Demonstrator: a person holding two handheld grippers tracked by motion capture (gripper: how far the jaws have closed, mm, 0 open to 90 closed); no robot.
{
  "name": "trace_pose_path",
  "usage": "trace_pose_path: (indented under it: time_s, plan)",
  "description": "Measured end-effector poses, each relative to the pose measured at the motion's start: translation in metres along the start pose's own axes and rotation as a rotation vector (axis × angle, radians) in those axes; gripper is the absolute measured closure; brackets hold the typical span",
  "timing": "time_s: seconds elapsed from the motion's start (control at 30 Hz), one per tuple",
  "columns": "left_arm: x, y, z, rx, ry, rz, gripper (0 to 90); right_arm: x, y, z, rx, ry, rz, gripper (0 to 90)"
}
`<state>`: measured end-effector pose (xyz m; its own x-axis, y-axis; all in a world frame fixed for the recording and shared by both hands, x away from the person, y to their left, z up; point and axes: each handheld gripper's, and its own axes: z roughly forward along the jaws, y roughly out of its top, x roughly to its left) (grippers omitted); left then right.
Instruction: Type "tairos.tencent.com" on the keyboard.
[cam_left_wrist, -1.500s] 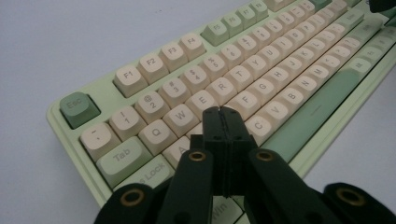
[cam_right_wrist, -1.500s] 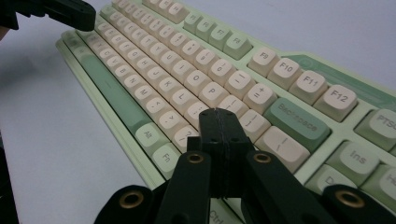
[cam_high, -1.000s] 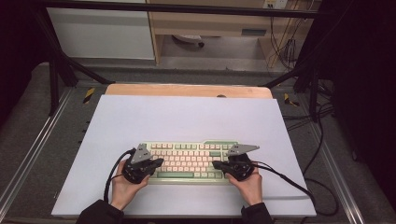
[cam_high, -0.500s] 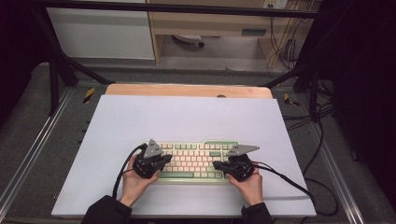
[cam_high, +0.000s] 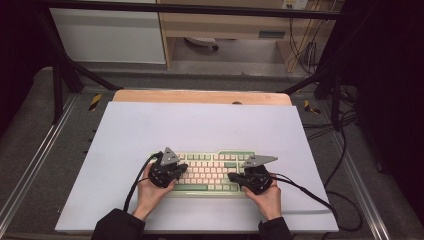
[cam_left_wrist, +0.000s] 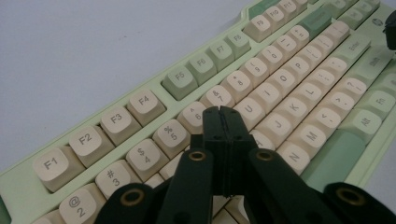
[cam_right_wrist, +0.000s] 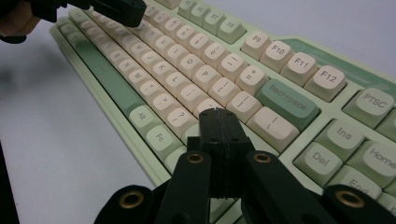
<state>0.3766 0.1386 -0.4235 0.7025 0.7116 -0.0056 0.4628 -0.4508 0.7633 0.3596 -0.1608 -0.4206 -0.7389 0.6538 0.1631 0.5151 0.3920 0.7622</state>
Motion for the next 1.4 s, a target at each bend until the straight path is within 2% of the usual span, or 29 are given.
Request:
trace_pose_path:
  time_s: [0.6,0.9,1.4]
  plan:
    - [0.002,-0.006,0.003,0.008,0.005,0.003,89.8,-0.001,-0.001,0.0,-0.003,0.0,-0.001,90.0]
    - [0.002,-0.005,-0.007,-0.015,-0.004,0.001,89.8,-0.001,-0.001,0.0,-0.002,0.005,-0.002,90.0]
    - [0.011,-0.011,-0.024,-0.018,0.015,-0.011,89.8,0.0,-0.001,-0.001,-0.003,0.006,-0.003,90.0]
